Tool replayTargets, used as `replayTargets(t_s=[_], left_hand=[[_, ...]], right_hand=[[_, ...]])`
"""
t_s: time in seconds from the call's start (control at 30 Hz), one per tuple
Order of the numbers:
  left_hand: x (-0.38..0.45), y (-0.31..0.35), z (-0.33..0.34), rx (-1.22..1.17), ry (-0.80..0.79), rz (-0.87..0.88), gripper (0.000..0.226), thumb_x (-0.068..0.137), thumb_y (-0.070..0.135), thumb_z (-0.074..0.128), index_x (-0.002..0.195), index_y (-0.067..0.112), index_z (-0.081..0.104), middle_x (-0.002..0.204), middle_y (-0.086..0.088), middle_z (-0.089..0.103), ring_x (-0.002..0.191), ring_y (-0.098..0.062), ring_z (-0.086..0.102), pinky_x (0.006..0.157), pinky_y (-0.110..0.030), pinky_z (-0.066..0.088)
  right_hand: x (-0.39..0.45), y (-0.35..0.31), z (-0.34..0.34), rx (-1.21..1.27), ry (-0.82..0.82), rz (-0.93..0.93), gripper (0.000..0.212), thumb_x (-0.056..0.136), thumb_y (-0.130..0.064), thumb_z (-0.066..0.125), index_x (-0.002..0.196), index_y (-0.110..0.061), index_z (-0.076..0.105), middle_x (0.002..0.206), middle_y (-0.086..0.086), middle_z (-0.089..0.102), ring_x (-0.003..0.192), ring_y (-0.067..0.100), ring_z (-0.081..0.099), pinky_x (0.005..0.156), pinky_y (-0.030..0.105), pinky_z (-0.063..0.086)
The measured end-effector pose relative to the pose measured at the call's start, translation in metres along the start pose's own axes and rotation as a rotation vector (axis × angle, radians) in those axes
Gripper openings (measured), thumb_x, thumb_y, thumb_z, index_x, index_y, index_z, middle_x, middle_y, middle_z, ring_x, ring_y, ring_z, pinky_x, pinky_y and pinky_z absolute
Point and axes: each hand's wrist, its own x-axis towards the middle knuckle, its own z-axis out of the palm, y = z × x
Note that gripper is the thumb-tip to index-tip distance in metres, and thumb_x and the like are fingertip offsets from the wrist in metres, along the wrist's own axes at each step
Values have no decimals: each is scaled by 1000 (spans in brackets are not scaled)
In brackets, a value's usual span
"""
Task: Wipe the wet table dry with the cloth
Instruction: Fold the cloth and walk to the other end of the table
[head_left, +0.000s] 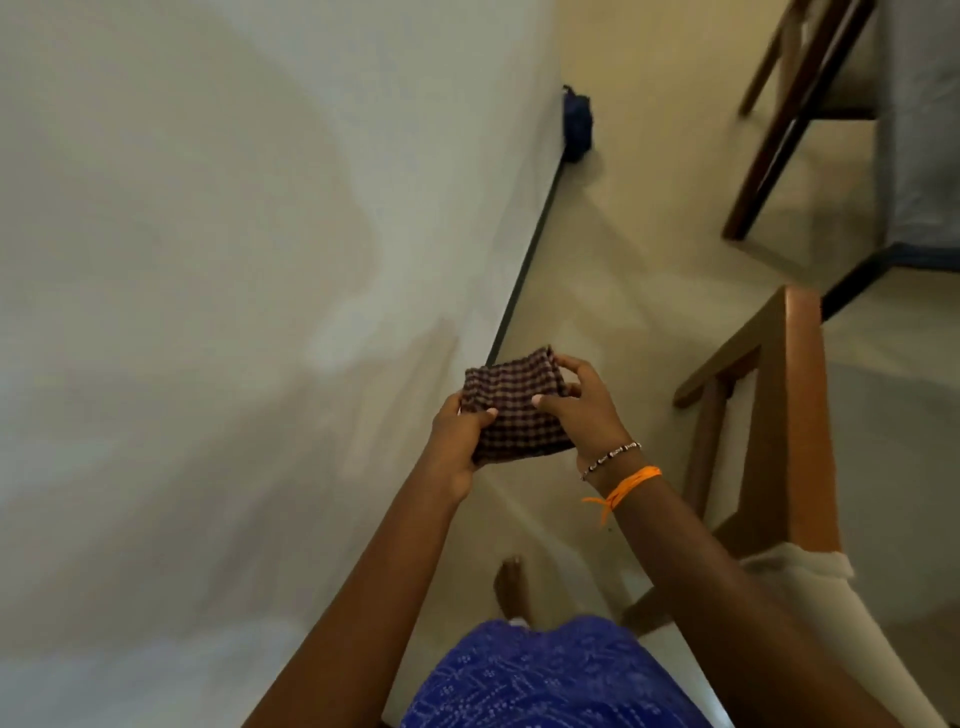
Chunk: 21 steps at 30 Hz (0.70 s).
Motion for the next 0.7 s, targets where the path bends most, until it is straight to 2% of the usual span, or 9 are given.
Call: replayTargets(t_s=[0.07,0.17,0.3,0.37,0.43,0.47,0.53,0.63,0.7], left_hand=[[25,33,2,64,-92,45,42,90,1,49,130,13,46,123,-9,58,97,-24,61,74,-36,55],[52,81,17,117,-182,97,38,90,1,49,124,17,49,110,-5,60,84,-15,61,65,-30,54],[90,134,59,175,-347,107,35,90,3,50,121,19,50,98,1,63,86,-16,63,71,-33,56],[115,155,88,208,-427,112,29,90,4,51,113,22,52,95,3,64,86,-15,63,67,-31,56],[138,177,117,237,-482,109,29,89,4,53,110,24,51,97,3,64,87,-14,63,65,-29,55],[151,190,134,248,-511,99,32,88,3,54,112,23,51,99,2,64,88,-15,63,67,-29,55],[176,212,169,270,-543,67,39,86,1,55,120,19,50,107,-2,64,94,-18,63,72,-30,54],[206,249,223,332,-580,53,44,85,-2,54,127,10,49,117,-10,63,101,-24,61,77,-32,53],[226,271,267,351,-614,46,44,85,-3,53,128,6,47,120,-14,61,106,-29,60,82,-36,53]], right_hand=[[22,-16,8,80,83,18,46,84,3,60,125,-12,50,118,24,59,110,36,57,91,43,50],[51,-43,9,181,170,15,40,87,0,58,123,-16,50,116,24,61,108,36,60,91,44,51],[95,-73,-8,267,297,-32,42,89,-5,58,127,-18,47,106,15,64,92,25,63,75,32,53],[125,-87,-23,345,338,-42,41,90,-6,57,127,-20,46,95,6,66,83,17,64,68,28,53],[160,-100,-38,429,376,-30,39,90,-6,56,126,-20,47,88,0,65,79,13,64,66,29,54],[180,-109,-48,461,399,-19,39,90,-5,55,126,-19,48,90,1,66,80,14,64,70,32,55],[214,-127,-70,480,440,14,38,90,-4,53,126,-17,51,108,9,66,91,20,63,79,35,54],[256,-160,-105,492,476,8,37,90,-3,51,124,-17,53,123,13,61,95,20,61,70,29,50],[279,-183,-133,501,526,-27,40,89,-3,51,126,-16,52,126,15,60,101,23,60,72,29,50]])
